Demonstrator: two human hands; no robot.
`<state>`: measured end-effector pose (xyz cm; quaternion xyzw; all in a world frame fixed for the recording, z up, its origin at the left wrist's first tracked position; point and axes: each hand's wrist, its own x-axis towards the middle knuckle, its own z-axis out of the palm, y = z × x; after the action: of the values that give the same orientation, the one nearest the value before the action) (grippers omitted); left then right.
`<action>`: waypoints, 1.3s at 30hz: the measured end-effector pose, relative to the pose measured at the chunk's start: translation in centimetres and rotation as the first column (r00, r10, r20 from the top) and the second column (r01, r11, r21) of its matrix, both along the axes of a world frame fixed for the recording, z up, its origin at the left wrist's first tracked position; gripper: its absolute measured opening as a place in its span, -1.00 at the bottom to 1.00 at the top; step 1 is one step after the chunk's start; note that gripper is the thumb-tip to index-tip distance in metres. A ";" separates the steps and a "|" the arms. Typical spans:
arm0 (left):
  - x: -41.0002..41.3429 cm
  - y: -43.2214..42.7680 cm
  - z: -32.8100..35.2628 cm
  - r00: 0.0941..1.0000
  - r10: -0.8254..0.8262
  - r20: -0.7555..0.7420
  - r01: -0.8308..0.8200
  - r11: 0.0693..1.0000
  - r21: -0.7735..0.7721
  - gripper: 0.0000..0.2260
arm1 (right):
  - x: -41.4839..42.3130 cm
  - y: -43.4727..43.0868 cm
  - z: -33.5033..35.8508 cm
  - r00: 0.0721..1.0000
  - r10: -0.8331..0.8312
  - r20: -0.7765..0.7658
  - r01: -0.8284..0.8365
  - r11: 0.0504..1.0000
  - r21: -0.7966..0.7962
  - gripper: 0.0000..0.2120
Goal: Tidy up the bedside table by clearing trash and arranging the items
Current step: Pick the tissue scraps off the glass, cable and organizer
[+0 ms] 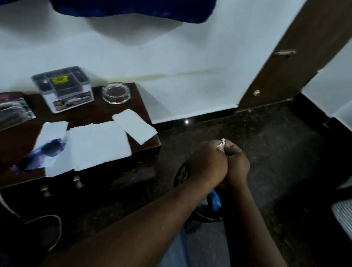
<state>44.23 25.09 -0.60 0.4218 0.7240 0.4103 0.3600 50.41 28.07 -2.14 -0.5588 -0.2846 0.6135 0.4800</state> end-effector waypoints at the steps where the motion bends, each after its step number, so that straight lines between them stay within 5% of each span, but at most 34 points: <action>1: 1.1 0.0 -0.1 0.999 -0.033 0.025 0.034 0.999 -0.019 -0.75 | 1.2 0.4 -0.7 1.000 -0.013 0.021 0.013 1.000 0.002 -0.76; 7: 3.2 1.6 -2.0 0.988 -0.152 -0.025 0.146 0.975 -0.168 -0.82 | 4.5 2.3 -4.5 0.987 -0.157 0.032 0.159 0.984 -0.079 -0.75; 14: 1.1 5.2 -8.1 0.977 -0.201 -0.069 0.175 0.946 -0.272 -0.95 | 4.8 2.7 -9.3 0.996 -0.042 -0.078 0.024 0.975 -0.221 -0.70; 18: 0.2 7.0 -10.4 0.924 -0.324 -0.202 0.252 0.915 -0.315 -0.97 | 5.1 4.2 -13.0 0.967 0.136 0.216 -0.109 0.985 -0.134 -0.70; 22: -0.6 8.5 -12.9 0.812 -0.481 -0.329 0.351 0.855 -0.382 -0.80 | 5.0 4.2 -15.3 0.805 0.183 0.565 -0.164 0.983 -0.084 -0.66; 26: -1.7 9.2 -14.5 0.618 -0.732 -0.285 0.520 0.653 -0.550 -0.65 | 4.8 3.4 -16.9 0.472 0.188 0.861 -0.325 0.945 -0.029 -0.61; 29: -2.6 9.3 -15.5 0.516 -0.805 -0.293 0.513 0.565 -0.647 -0.50 | 5.3 2.7 -19.4 0.220 0.378 0.899 -0.496 0.837 -0.231 -0.45; 34: -3.1 9.3 -17.0 0.449 -0.811 -0.375 0.487 0.574 -0.658 -0.61 | 5.3 1.6 -21.2 0.165 0.357 0.920 -0.457 0.854 -0.249 -0.48; 39: -2.9 9.6 -17.6 0.469 -0.803 -0.368 0.460 0.578 -0.674 -0.54 | 4.8 0.6 -21.4 0.014 0.273 0.962 -0.465 0.853 -0.236 -0.43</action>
<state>41.32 34.68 -18.20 0.6747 0.6571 -0.1279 0.3109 55.18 28.62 -23.54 -0.6862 -0.7053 0.1743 0.0356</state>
